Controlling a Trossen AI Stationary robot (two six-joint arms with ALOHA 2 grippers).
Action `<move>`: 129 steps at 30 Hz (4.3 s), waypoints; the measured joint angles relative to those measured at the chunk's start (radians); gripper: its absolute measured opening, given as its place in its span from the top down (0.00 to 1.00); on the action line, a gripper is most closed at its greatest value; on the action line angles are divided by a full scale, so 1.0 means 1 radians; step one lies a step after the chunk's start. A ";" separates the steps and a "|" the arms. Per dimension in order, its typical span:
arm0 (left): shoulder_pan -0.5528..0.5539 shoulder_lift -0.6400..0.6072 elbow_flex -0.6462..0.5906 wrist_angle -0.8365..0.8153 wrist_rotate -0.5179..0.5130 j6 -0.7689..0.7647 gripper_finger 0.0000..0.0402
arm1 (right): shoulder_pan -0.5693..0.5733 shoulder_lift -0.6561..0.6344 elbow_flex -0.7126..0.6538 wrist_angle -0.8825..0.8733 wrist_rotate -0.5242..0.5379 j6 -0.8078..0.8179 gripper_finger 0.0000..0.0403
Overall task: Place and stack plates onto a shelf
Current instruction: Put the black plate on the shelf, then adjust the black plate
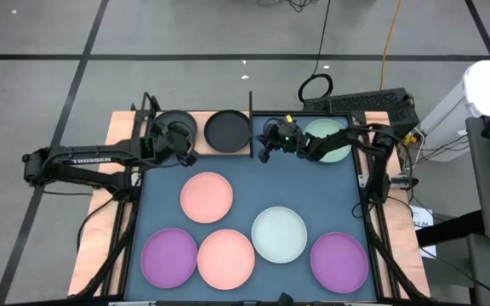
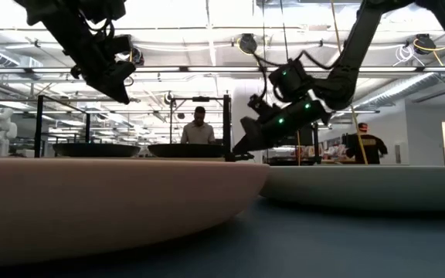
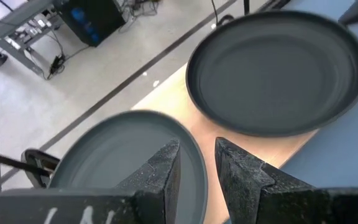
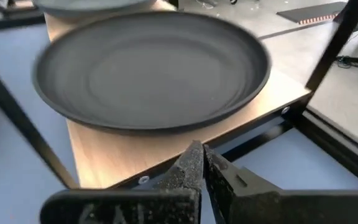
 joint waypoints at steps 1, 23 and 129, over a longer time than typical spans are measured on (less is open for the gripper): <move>0.003 0.000 0.000 0.012 0.001 0.006 0.74 | 0.000 0.014 0.013 -0.012 -0.003 -0.009 1.00; 0.022 0.000 0.000 0.036 0.001 0.039 0.74 | 0.000 0.041 0.041 0.052 -0.032 -0.051 1.00; 0.345 0.365 -0.039 0.375 0.352 0.038 0.99 | 0.020 -0.818 -0.284 -0.346 -0.216 -0.143 1.00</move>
